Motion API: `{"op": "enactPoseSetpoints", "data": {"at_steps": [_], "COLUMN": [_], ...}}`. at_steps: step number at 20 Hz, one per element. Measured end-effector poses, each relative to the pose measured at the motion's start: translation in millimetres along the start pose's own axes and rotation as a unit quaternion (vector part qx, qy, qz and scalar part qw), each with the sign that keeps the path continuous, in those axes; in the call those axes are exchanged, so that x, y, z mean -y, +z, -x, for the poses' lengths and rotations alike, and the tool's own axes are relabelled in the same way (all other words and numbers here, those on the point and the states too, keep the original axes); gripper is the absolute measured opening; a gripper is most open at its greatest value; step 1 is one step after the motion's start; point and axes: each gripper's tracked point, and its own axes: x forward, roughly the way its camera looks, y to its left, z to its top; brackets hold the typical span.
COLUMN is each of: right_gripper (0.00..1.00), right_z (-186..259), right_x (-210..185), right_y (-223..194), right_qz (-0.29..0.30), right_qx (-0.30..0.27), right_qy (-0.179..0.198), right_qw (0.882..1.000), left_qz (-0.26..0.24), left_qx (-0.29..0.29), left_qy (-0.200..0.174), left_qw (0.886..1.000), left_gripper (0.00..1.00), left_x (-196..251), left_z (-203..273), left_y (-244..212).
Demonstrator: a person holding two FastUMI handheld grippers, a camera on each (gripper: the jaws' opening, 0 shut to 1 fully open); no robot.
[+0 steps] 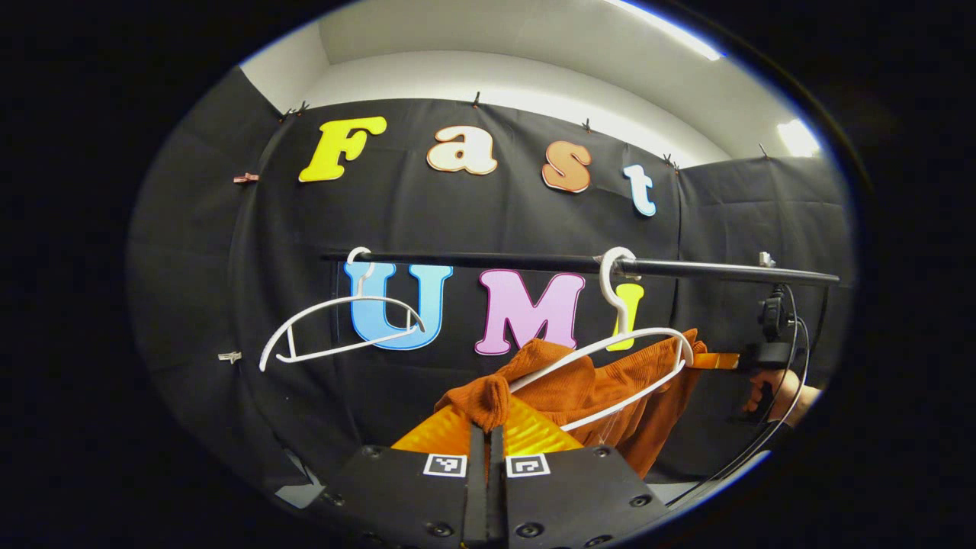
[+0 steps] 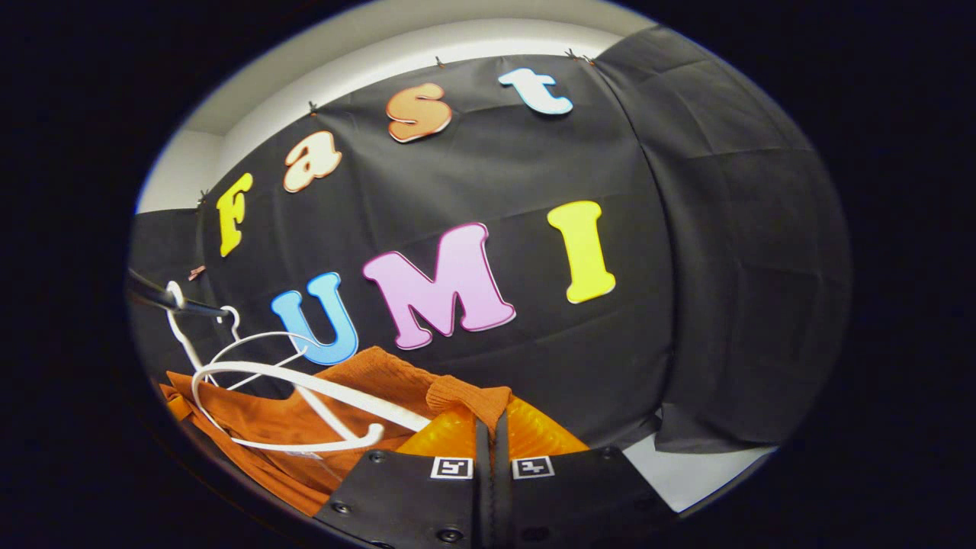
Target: Grasp the clothes on the hanger with both hands and then place them into the laundry hamper below.
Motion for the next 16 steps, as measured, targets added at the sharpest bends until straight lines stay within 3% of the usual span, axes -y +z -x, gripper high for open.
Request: {"op": "enactPoseSetpoints", "data": {"at_steps": [2, 7, 8, 10, 13, 16], "right_gripper": [0.04, 0.04, 0.08, 0.04, 0.04, 0.04], "right_z": [-4.4, 25.0, 32.8, 47.3, 71.6, 90.8], "right_x": [-0.7, -48.1, -58.7, -81.6, -119.3, -152.8], "right_y": [-33.0, -104.5, -113.9, -126.4, -137.1, -149.4], "right_qz": [-0.016, -0.062, -0.067, -0.081, -0.114, -0.113], "right_qx": [-0.024, -0.058, -0.063, -0.071, -0.081, -0.089], "right_qy": [0.008, 0.085, 0.101, 0.136, 0.187, 0.228], "right_qw": [1.0, 0.993, 0.991, 0.985, 0.972, 0.963], "left_qz": [-0.009, 0.01, 0.01, 0.008, 0.007, 0.011], "left_qx": [-0.003, -0.027, -0.033, -0.051, -0.076, -0.077], "left_qy": [0.009, 0.074, 0.084, 0.096, 0.086, 0.053], "left_qw": [1.0, 0.997, 0.996, 0.994, 0.993, 0.996], "left_gripper": [0.04, 0.05, 0.05, 0.05, 0.05, 0.05], "left_x": [-7.3, -64.3, -73.5, -87.2, -85.7, -59.7], "left_z": [-0.4, 2.2, 5.2, 7.4, 6.5, 5.6], "left_y": [-5.5, -39.2, -50.4, -75.9, -114.3, -134.7]}}
